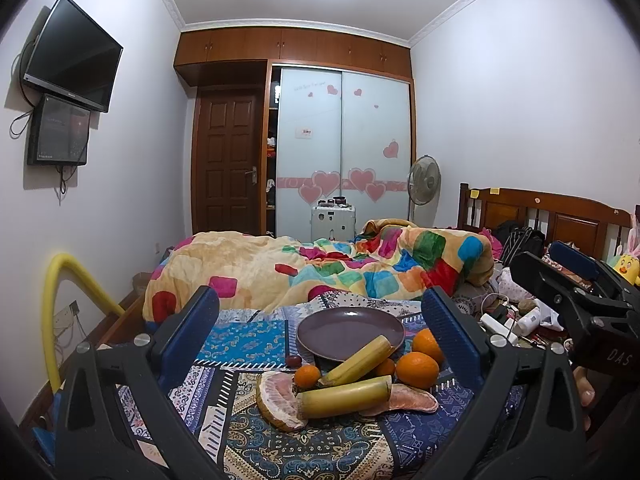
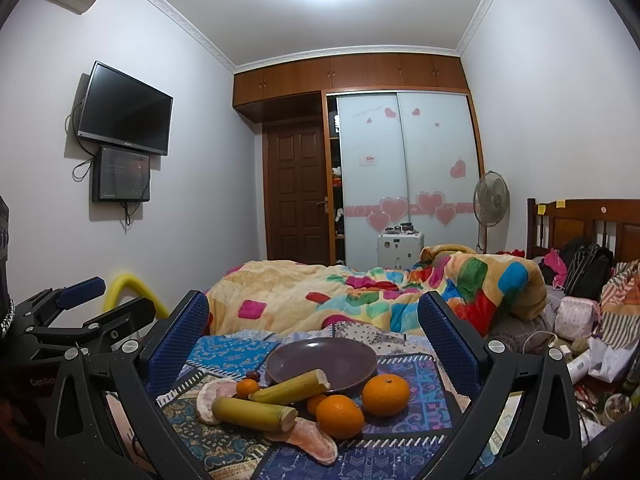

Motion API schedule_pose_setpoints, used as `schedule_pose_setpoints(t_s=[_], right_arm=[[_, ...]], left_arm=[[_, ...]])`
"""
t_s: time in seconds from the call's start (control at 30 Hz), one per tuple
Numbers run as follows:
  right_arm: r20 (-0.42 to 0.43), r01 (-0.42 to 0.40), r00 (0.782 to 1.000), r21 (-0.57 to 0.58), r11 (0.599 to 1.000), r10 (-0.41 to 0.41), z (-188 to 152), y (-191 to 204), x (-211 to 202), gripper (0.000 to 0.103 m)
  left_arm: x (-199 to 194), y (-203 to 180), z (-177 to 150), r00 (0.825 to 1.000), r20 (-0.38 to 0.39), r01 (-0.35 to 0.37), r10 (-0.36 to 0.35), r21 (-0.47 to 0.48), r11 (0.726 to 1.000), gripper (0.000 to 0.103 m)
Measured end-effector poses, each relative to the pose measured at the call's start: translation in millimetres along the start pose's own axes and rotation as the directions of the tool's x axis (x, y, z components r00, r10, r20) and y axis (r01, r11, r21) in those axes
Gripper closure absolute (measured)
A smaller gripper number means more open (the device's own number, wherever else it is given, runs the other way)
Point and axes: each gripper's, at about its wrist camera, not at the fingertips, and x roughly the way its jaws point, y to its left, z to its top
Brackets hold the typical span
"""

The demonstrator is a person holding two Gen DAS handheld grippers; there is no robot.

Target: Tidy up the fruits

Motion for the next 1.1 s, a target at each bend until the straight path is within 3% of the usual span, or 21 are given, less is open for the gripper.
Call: schedule_pose_setpoints(t_s=[0.27, 0.47, 0.6, 0.73, 1.1], right_arm=[[-0.042, 0.020, 0.999, -0.004, 1.000, -0.021, -8.5, -3.4, 12.8, 0.000], [-0.129, 0.071, 0.989, -0.015, 0.997, -0.072, -26.1, -19.5, 34.4, 0.000], [-0.202, 0.121, 0.971, -0.034, 0.992, -0.126, -40.1, -35.7, 52.7, 0.000], [-0.286, 0.148, 0.945, -0.048, 0.988, -0.156, -54.9, -55.8, 72.9, 0.000], [-0.439, 0.098, 0.891, -0.071, 0.993, -0.119, -75.3, -87.2, 120.0, 0.003]], left_arm=[[16.3, 5.2, -8.7, 0.999, -0.050, 0.005, -0.005, -0.006, 1.000, 0.000], [48.4, 18.1, -28.2, 0.984, -0.175, 0.004, -0.004, -0.004, 1.000, 0.001], [74.1, 29.4, -42.0, 0.965, -0.263, 0.005, -0.008, -0.013, 1.000, 0.003], [102.9, 37.5, -55.8, 0.937, -0.348, 0.010, -0.011, -0.005, 1.000, 0.015], [167.7, 44.6, -81.3, 0.863, -0.502, 0.070, -0.063, -0.004, 0.998, 0.032]])
